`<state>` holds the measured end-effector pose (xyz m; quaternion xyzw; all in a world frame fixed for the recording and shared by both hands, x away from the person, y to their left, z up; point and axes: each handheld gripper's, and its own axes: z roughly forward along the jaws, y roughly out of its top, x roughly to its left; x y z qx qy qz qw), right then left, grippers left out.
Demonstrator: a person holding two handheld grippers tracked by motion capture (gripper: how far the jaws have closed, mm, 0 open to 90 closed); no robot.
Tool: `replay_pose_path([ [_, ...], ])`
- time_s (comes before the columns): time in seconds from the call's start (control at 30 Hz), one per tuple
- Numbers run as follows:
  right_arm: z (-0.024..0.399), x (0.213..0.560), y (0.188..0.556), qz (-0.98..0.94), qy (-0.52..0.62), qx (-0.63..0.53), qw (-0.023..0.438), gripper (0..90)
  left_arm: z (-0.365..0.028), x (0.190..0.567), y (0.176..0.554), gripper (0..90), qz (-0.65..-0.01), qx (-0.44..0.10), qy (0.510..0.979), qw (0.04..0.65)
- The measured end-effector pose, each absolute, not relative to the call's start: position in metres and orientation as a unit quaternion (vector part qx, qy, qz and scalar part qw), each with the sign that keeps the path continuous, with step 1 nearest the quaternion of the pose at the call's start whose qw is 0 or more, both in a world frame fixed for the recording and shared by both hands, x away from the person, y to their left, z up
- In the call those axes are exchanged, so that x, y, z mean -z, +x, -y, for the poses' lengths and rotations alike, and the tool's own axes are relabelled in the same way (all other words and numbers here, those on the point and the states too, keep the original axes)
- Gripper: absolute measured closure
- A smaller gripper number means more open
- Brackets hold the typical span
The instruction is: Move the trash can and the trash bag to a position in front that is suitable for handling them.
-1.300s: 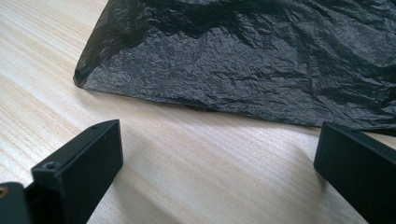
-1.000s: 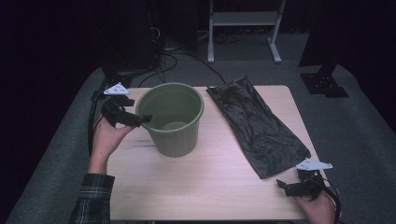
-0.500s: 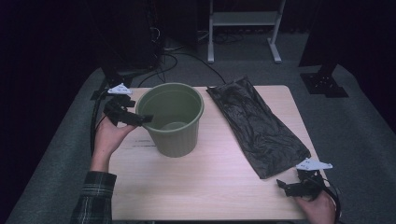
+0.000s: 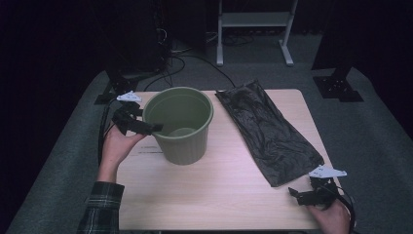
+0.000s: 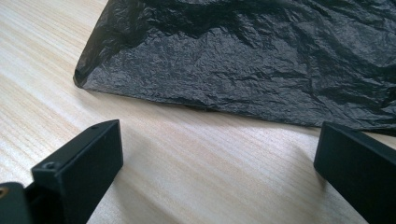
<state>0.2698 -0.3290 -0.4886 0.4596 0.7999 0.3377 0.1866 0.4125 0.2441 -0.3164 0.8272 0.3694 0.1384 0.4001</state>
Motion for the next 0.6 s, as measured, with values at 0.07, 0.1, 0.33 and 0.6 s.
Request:
replay_pose_path([
  [0.07,0.329,0.489,0.270,-0.800,0.460,-0.338,0.186,0.0,-0.242,0.316,0.411,0.0,-0.365,-0.136,0.829,0.401],
  [0.1,0.329,0.489,0.270,-0.800,0.460,-0.338,0.186,0.0,-0.240,0.317,0.410,0.0,-0.364,-0.136,0.829,0.402],
  [0.33,0.329,0.489,0.270,-0.800,0.460,-0.338,0.187,0.0,-0.229,0.318,0.401,0.0,-0.344,-0.126,0.835,0.411],
  [0.6,0.329,0.489,0.270,-0.800,0.460,-0.338,0.187,0.0,-0.218,0.319,0.392,0.0,-0.329,-0.118,0.838,0.419],
])
